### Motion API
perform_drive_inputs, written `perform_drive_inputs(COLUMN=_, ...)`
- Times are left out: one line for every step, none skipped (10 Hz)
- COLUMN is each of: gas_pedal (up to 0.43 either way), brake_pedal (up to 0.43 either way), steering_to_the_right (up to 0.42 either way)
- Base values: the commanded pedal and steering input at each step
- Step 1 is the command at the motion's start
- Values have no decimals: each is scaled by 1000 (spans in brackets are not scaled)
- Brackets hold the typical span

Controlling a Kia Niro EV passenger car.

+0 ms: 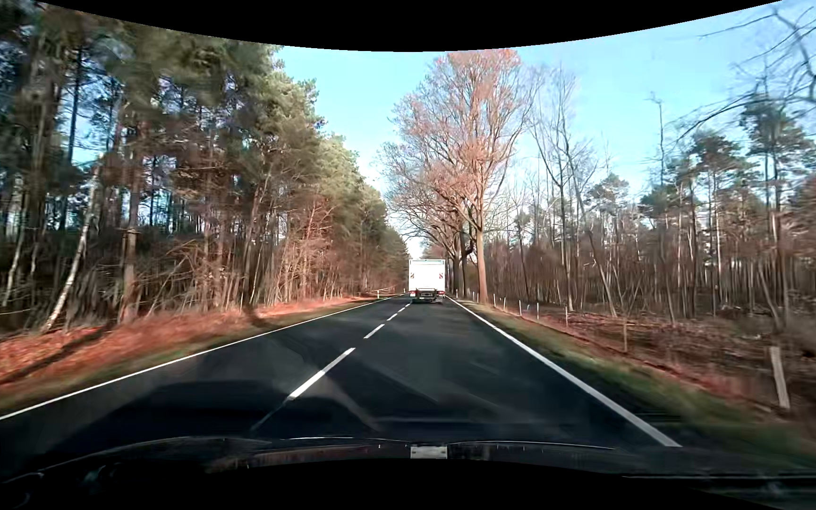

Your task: Follow the waypoints while adhering to traffic rules and regulations

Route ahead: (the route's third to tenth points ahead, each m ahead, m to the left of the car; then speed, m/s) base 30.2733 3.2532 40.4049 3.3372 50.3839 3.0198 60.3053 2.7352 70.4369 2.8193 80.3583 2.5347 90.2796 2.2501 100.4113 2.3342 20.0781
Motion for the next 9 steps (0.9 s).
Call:
perform_drive_inputs(gas_pedal=87, brake_pedal=0, steering_to_the_right=-1)
perform_drive_inputs(gas_pedal=87, brake_pedal=0, steering_to_the_right=-1)
perform_drive_inputs(gas_pedal=87, brake_pedal=0, steering_to_the_right=-1)
perform_drive_inputs(gas_pedal=79, brake_pedal=0, steering_to_the_right=-1)
perform_drive_inputs(gas_pedal=79, brake_pedal=0, steering_to_the_right=-1)
perform_drive_inputs(gas_pedal=79, brake_pedal=0, steering_to_the_right=-1)
perform_drive_inputs(gas_pedal=79, brake_pedal=0, steering_to_the_right=-1)
perform_drive_inputs(gas_pedal=79, brake_pedal=0, steering_to_the_right=-1)
perform_drive_inputs(gas_pedal=79, brake_pedal=0, steering_to_the_right=-1)
